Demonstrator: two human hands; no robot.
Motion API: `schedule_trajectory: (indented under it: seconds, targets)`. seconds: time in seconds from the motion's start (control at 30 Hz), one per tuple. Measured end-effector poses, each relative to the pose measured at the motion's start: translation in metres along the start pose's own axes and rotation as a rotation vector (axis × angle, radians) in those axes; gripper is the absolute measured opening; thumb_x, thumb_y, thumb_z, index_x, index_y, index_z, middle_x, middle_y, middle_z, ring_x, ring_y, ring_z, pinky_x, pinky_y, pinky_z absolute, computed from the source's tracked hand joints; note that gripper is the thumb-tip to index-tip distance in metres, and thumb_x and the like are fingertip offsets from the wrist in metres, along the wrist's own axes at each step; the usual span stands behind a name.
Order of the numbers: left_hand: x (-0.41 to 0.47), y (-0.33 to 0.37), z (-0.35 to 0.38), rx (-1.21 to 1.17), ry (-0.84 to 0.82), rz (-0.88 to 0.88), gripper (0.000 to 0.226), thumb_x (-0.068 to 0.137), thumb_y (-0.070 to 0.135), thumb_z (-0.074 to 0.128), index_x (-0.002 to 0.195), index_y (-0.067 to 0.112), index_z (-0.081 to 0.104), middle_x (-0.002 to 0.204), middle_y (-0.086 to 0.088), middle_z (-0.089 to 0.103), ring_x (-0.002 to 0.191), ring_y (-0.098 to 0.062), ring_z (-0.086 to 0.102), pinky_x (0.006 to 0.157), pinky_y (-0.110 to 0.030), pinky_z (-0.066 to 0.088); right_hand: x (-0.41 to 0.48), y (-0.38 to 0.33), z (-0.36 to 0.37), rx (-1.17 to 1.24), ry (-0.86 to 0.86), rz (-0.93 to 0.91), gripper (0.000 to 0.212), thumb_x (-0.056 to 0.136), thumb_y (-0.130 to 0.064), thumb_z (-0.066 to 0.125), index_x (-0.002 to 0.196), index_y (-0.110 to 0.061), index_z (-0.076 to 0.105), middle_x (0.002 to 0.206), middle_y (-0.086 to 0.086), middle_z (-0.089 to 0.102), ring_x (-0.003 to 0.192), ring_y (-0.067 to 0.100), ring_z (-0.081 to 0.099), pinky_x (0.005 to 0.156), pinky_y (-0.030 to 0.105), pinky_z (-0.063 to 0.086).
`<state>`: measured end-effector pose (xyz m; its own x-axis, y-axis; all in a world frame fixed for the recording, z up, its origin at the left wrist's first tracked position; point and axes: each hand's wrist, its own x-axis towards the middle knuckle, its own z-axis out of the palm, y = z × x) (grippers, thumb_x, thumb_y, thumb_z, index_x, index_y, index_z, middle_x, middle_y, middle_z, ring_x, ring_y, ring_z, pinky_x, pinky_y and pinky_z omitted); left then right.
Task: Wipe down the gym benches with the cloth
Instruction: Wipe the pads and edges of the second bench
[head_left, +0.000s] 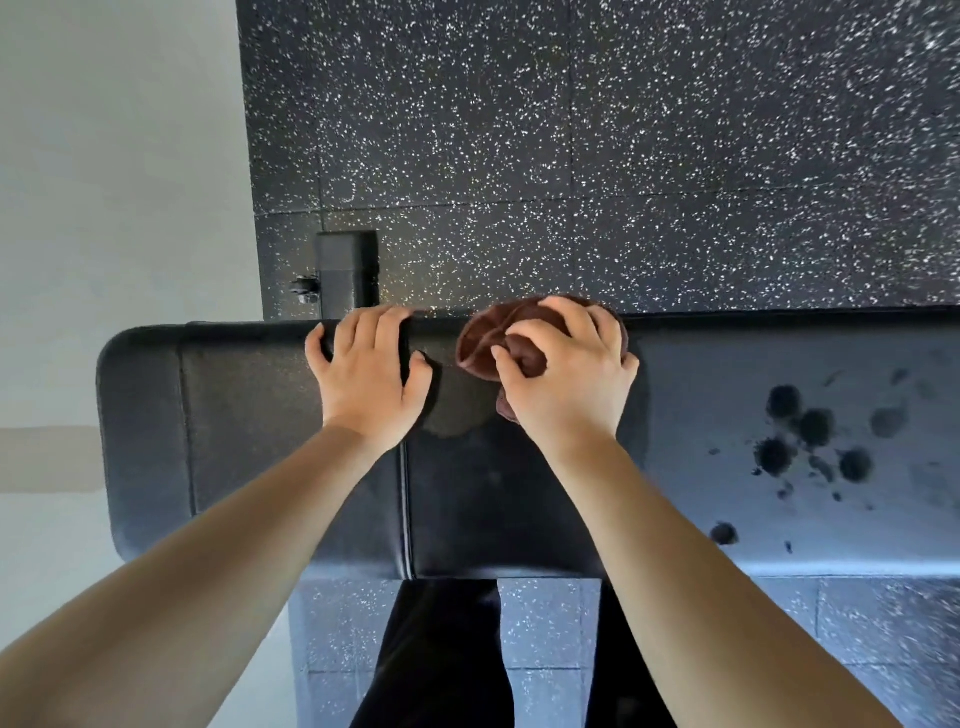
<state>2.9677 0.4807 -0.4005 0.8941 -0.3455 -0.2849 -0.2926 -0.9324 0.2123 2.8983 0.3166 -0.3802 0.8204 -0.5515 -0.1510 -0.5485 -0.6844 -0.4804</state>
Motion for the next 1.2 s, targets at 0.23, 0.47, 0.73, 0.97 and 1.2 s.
schedule_trajectory:
  seconds: [0.23, 0.47, 0.73, 0.97, 1.2]
  targets:
    - [-0.009, 0.046, 0.005, -0.02, -0.026, -0.028, 0.046, 0.082, 0.015, 0.05, 0.127, 0.012, 0.048, 0.134, -0.007, 0.048, 0.129, -0.03, 0.034, 0.107, -0.064, 0.012, 0.021, 0.086, -0.051, -0.023, 0.02, 0.061, 0.015, 0.075, -0.043, 0.072, 0.086, -0.034, 0.07, 0.123, -0.012, 0.059, 0.12, 0.025, 0.046, 0.081, 0.043, 0.036]
    - [-0.027, 0.158, 0.04, -0.135, 0.041, -0.202, 0.054, 0.087, 0.03, 0.046, 0.136, 0.01, 0.037, 0.148, -0.011, 0.03, 0.141, -0.033, 0.015, 0.107, -0.064, 0.008, -0.021, 0.131, -0.072, 0.004, -0.049, -0.068, 0.013, 0.074, -0.041, 0.072, 0.086, -0.035, 0.071, 0.123, -0.011, 0.06, 0.118, 0.023, 0.046, 0.077, 0.047, 0.043]
    - [-0.033, 0.204, 0.051, -0.292, 0.053, -0.392, 0.059, 0.089, 0.029, 0.044, 0.144, 0.018, 0.026, 0.157, -0.001, 0.012, 0.144, -0.021, 0.002, 0.111, -0.053, 0.006, -0.028, 0.198, -0.111, -0.055, -0.099, -0.269, 0.013, 0.073, -0.04, 0.076, 0.084, -0.034, 0.073, 0.117, -0.009, 0.064, 0.113, 0.027, 0.053, 0.077, 0.046, 0.046]
    - [-0.059, 0.14, 0.04, -0.105, -0.036, 0.021, 0.056, 0.091, 0.027, 0.044, 0.144, 0.025, 0.027, 0.157, 0.001, 0.015, 0.143, -0.018, 0.013, 0.104, -0.044, 0.025, -0.023, 0.176, -0.1, -0.001, 0.019, -0.068, 0.015, 0.074, -0.032, 0.077, 0.086, -0.024, 0.075, 0.118, -0.001, 0.065, 0.112, 0.033, 0.053, 0.078, 0.048, 0.049]
    - [-0.087, 0.127, 0.045, -0.104, -0.068, 0.103, 0.056, 0.092, 0.026, 0.041, 0.146, 0.021, 0.025, 0.157, -0.005, 0.013, 0.144, -0.024, 0.011, 0.113, -0.041, 0.016, -0.089, 0.145, -0.077, -0.026, -0.021, -0.142, 0.015, 0.074, -0.03, 0.079, 0.087, -0.025, 0.076, 0.118, 0.0, 0.064, 0.111, 0.033, 0.054, 0.079, 0.047, 0.047]
